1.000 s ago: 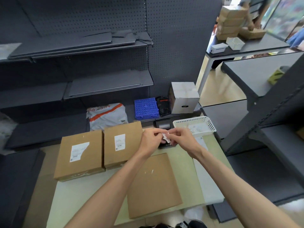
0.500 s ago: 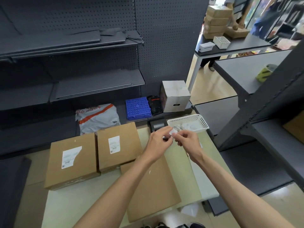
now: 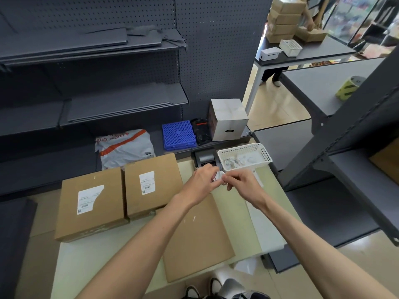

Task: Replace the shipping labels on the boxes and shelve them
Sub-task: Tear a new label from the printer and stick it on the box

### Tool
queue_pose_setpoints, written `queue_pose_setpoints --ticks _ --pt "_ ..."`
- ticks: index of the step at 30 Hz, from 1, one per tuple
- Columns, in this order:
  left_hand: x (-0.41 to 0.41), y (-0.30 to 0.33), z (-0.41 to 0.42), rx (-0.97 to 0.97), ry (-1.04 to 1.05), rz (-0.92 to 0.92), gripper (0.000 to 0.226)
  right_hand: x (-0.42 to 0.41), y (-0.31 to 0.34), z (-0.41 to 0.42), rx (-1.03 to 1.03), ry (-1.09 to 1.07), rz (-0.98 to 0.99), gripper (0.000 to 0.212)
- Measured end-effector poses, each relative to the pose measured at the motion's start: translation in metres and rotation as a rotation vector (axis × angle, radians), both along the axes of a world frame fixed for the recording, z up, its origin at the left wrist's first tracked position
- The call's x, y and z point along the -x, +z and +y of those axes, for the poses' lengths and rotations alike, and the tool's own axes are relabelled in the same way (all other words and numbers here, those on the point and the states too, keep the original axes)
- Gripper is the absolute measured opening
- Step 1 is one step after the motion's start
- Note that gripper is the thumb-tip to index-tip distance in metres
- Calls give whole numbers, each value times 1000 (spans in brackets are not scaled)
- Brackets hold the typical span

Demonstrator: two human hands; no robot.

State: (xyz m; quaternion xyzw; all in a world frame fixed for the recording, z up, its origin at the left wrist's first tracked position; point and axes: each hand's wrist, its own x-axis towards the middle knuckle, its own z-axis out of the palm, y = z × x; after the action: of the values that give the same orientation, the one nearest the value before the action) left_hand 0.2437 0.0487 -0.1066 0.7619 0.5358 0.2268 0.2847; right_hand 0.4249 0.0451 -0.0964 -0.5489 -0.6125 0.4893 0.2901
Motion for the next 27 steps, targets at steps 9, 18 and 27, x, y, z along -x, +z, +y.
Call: queue_pose_setpoints --ticks 9,18,27 --pt "-37 -20 19 15 -6 -24 19 -33 -8 14 -6 -273 -95 40" --pt "-118 -24 67 106 98 -208 19 -96 -28 80 325 -263 378 15" --pt "-151 -61 108 364 424 -453 23 -119 -73 167 296 -175 129 11"
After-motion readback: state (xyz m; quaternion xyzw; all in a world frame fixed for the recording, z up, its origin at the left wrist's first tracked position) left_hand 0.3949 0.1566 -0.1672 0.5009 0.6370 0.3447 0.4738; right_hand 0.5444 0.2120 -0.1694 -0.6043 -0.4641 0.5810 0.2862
